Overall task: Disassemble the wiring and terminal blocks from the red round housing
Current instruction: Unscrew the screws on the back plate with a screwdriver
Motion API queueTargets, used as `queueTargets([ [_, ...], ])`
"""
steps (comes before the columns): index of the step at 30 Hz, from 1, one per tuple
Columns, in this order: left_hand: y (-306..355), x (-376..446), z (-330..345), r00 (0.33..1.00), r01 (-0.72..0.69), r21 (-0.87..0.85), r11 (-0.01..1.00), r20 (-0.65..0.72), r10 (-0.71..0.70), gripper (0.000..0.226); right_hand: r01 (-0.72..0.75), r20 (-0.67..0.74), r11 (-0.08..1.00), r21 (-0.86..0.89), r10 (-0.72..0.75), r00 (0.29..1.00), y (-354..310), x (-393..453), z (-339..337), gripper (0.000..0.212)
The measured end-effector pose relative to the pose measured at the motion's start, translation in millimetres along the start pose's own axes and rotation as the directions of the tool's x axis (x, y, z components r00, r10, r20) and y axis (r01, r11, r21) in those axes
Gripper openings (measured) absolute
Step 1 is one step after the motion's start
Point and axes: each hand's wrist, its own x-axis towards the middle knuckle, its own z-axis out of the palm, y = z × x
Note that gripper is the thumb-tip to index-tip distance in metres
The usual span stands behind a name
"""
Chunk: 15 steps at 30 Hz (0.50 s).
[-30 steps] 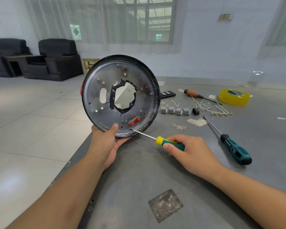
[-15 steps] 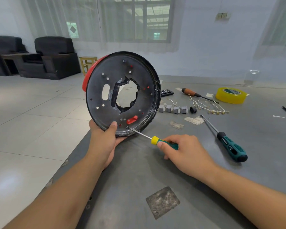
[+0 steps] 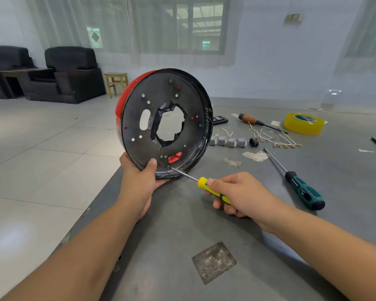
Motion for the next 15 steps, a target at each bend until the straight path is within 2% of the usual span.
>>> queueTargets([
  [2,0,0,0,1.000,0.005,-0.008,1.000,-0.011,-0.005,0.039,0.112,-0.069,0.963,-0.247,-0.133,0.989,0,0,1,0.047],
  [4,0,1,1,1.000,0.005,-0.003,1.000,-0.018,-0.005,0.041,0.203,-0.098,0.794,-0.573,-0.313,0.945,3,-3,2,0.047],
  [5,0,1,1,1.000,0.007,-0.001,1.000,-0.026,-0.007,0.040,0.224,-0.079,0.625,-0.748,-0.419,0.904,5,-5,2,0.045],
  [7,0,1,1,0.999,0.016,-0.014,1.000,-0.044,-0.017,0.037,0.230,0.060,0.163,-0.960,-0.680,0.731,9,-7,1,0.032],
  [8,0,1,1,0.999,0.021,-0.022,1.000,-0.047,-0.022,0.036,0.209,0.132,0.005,-0.978,-0.761,0.636,9,-7,-2,0.027],
  [9,0,1,1,0.999,0.025,-0.022,0.999,-0.046,-0.026,0.035,0.202,0.182,-0.083,-0.976,-0.820,0.543,9,-5,-6,0.032],
  [10,0,0,1,0.999,0.027,-0.016,1.000,-0.042,-0.027,0.034,0.205,0.203,-0.119,-0.971,-0.863,0.463,9,-2,-10,0.040],
  [11,0,0,1,0.999,0.026,-0.004,1.000,-0.035,-0.026,0.035,0.222,0.190,-0.105,-0.969,-0.893,0.409,10,1,-13,0.043],
  [12,0,-1,1,0.999,0.024,0.007,1.000,-0.030,-0.023,0.035,0.257,0.149,-0.050,-0.965,-0.912,0.383,11,2,-14,0.041],
  [14,1,-1,1,0.999,0.021,0.015,1.000,-0.034,-0.020,0.037,0.382,-0.001,0.187,-0.905,-0.900,0.436,15,1,-8,0.032],
  [15,1,-1,1,0.999,0.019,0.011,1.000,-0.042,-0.019,0.038,0.454,-0.096,0.366,-0.812,-0.851,0.516,16,0,-5,0.030],
])
